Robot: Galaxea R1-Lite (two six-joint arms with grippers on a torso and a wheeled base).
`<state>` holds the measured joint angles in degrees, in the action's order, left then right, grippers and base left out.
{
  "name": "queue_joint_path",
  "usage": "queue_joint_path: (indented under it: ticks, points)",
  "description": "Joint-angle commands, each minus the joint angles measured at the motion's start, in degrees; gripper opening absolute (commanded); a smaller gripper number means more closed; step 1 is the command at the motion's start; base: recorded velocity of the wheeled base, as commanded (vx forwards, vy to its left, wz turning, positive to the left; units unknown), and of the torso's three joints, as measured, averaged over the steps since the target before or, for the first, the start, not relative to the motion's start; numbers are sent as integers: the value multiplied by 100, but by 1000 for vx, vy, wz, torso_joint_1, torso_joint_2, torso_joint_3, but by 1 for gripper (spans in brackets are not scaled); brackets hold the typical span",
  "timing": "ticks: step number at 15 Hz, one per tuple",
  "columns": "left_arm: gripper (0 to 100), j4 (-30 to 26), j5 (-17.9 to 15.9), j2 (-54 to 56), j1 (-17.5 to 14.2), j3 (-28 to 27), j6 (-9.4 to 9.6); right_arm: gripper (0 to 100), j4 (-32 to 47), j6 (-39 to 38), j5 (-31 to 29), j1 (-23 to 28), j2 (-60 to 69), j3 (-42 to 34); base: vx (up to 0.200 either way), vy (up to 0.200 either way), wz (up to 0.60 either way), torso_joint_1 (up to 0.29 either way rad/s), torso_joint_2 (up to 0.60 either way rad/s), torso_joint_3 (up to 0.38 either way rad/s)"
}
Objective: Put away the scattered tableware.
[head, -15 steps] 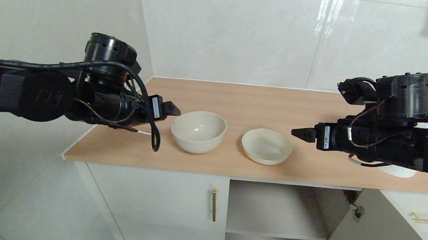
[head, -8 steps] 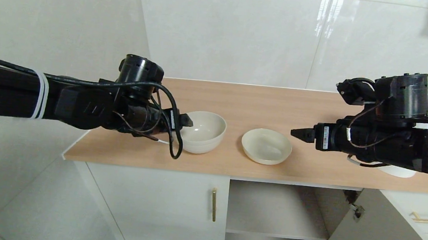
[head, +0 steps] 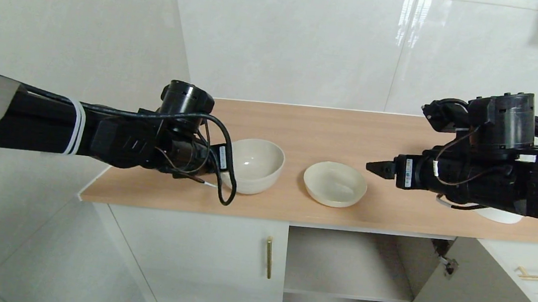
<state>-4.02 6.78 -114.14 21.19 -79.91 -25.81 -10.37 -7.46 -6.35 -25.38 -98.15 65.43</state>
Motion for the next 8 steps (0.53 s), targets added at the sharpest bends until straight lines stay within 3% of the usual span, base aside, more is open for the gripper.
queue_joint_path:
  ticks: [1,5,8]
  points:
    - [0,-2,8,146,8,37,-3,100,0,-36,-121,-2,-161,58,0,0,0,0,0,0]
    - [0,7,17,1069,158,362,-3,100,44,-203,-226,-2,-486,286,0,0,0,0,0,0]
    - [0,16,8,1649,307,538,-3,100,44,-238,-745,-90,-970,515,0,0,0,0,0,0]
